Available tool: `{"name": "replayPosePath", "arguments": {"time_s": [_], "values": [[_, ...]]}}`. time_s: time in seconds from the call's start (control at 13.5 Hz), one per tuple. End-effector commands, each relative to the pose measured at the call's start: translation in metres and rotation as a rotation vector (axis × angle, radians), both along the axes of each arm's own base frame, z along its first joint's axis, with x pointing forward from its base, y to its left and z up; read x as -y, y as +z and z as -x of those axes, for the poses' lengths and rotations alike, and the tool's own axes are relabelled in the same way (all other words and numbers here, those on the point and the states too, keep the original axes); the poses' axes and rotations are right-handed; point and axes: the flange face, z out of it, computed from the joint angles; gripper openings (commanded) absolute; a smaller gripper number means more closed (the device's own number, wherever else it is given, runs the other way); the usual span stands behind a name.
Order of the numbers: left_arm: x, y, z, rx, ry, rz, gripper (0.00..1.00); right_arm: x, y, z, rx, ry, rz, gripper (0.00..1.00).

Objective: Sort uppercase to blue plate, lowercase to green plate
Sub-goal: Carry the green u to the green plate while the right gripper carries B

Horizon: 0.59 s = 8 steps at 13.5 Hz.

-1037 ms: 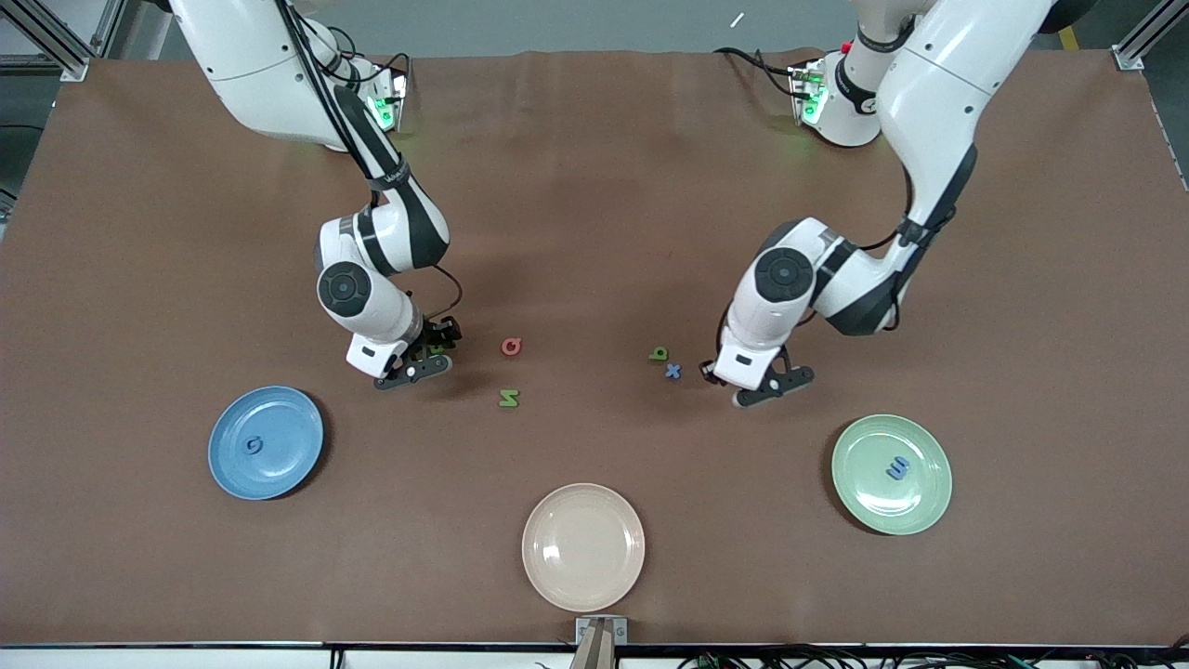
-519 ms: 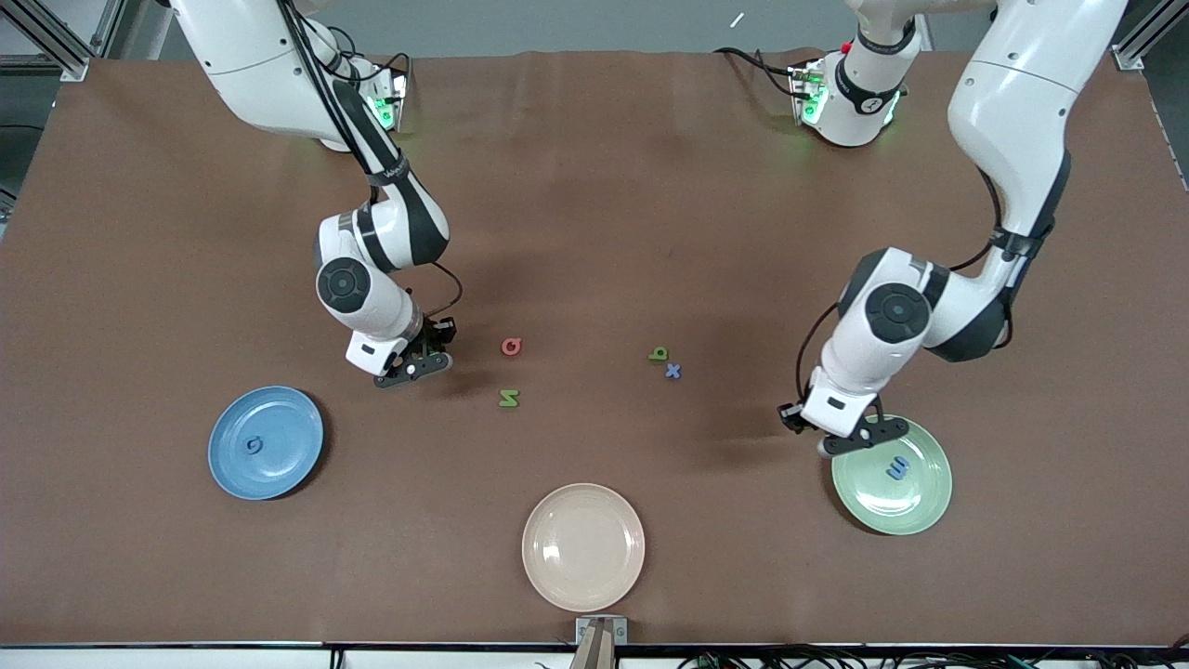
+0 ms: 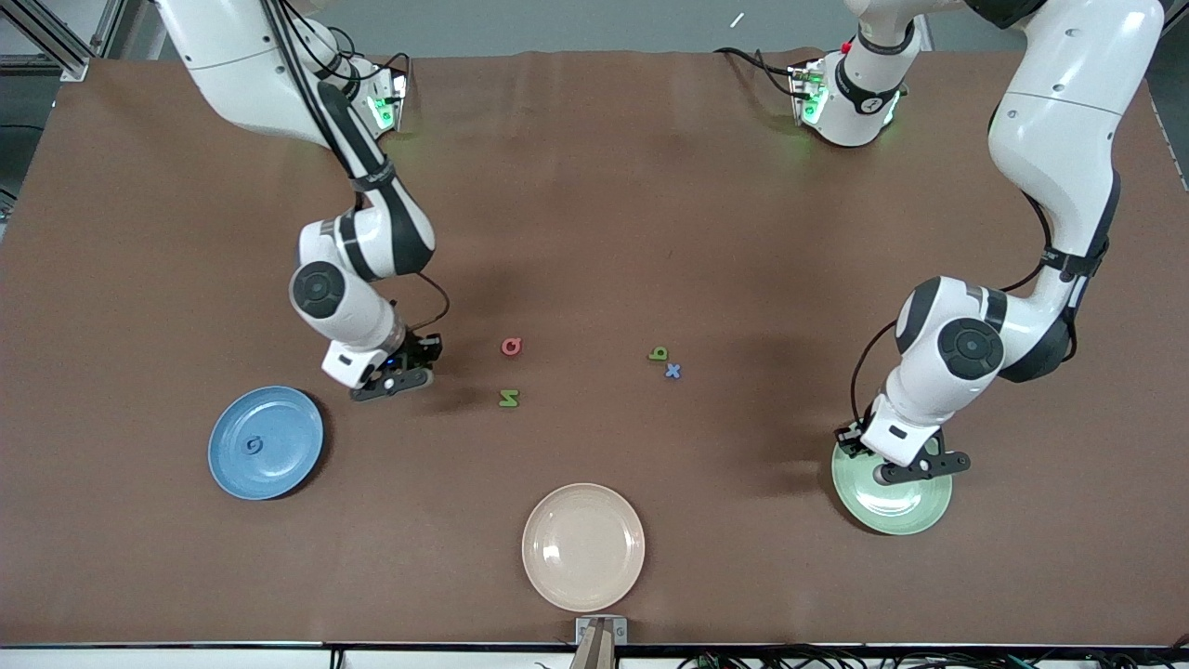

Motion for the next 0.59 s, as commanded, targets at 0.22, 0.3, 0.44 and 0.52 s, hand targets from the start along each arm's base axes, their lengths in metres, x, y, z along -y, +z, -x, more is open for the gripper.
{"name": "replayPosePath", "arguments": {"time_s": [0.22, 0.3, 0.44, 0.52], "values": [[-0.014, -0.009, -0.009, 0.003, -0.014, -0.026, 0.94, 0.133, 0.044, -0.071, 0.081, -0.074, -0.011, 0.07], [-0.017, -0.007, -0.008, 0.003, -0.011, -0.029, 0.99, 0.152, 0.039, -0.079, 0.085, -0.07, -0.005, 0.07], [-0.008, -0.001, -0.007, 0.004, -0.019, -0.035, 0.99, 0.18, 0.024, -0.09, 0.087, -0.021, 0.006, 0.07], [0.003, 0.006, -0.005, -0.008, -0.023, -0.039, 0.99, 0.19, 0.016, -0.095, 0.088, -0.017, 0.01, 0.08]]}}
